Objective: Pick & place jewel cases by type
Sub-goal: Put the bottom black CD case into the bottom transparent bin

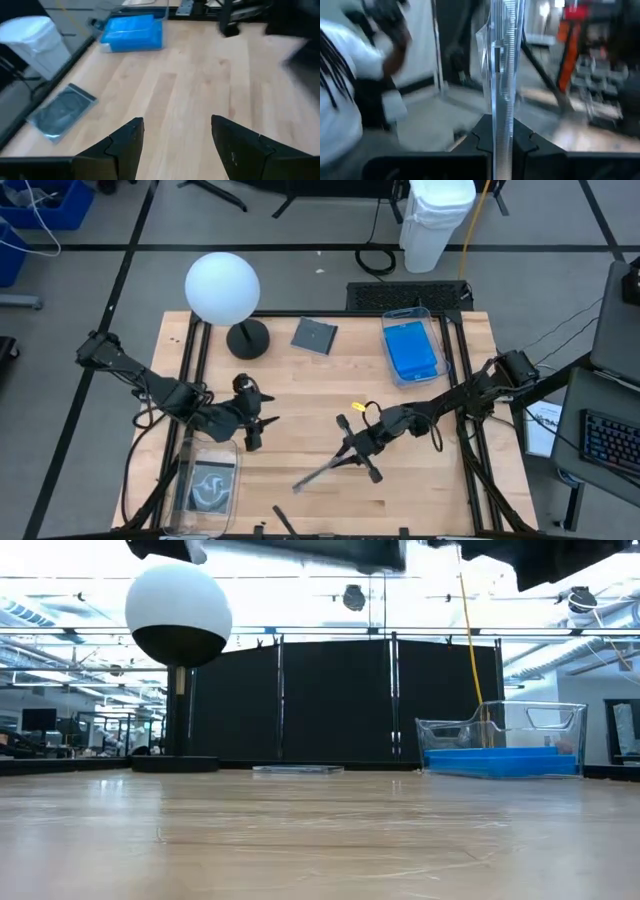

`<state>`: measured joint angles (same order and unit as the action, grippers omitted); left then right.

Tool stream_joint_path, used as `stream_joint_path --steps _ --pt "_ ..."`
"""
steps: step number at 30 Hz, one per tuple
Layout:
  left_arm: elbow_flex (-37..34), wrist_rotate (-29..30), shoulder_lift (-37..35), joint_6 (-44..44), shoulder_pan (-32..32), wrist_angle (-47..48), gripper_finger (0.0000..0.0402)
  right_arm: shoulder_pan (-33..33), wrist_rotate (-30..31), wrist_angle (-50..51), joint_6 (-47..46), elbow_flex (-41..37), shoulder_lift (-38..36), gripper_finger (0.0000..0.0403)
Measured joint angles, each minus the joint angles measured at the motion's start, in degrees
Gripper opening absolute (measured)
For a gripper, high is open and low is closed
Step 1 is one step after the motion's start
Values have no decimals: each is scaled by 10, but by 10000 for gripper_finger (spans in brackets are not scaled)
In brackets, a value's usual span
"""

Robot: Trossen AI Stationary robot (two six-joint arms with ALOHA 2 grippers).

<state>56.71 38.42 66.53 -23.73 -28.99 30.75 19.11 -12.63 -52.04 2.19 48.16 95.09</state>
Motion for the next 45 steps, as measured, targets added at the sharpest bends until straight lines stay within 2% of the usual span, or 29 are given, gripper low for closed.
stream_joint_path --steps 5,11,16,21,24,27,31,35,39,45 --pt "0 45 -4 9 -14 10 237 -2 -11 -117 -16 2 42 8" --pt "0 58 -4 14 -19 12 237 -7 -9 -172 -41 21 96 8" --pt "0 80 -19 32 -22 13 237 -7 -10 -178 -47 89 149 8" --pt "0 108 -52 44 -21 15 237 -7 -10 -60 -51 217 220 8" --pt "0 111 -79 68 -21 15 237 -7 -10 39 -14 313 264 8" --pt "0 111 -104 91 -21 21 237 -7 -11 95 23 410 309 8" --pt "0 106 -133 86 -21 32 237 -7 -12 125 63 530 367 8" --pt "0 92 -152 86 -21 40 237 -12 -39 135 62 631 428 8" --pt "0 90 -157 86 -23 43 237 -20 -41 128 50 732 500 8" --pt "0 85 -155 86 -22 43 237 -37 -36 132 35 822 580 8"
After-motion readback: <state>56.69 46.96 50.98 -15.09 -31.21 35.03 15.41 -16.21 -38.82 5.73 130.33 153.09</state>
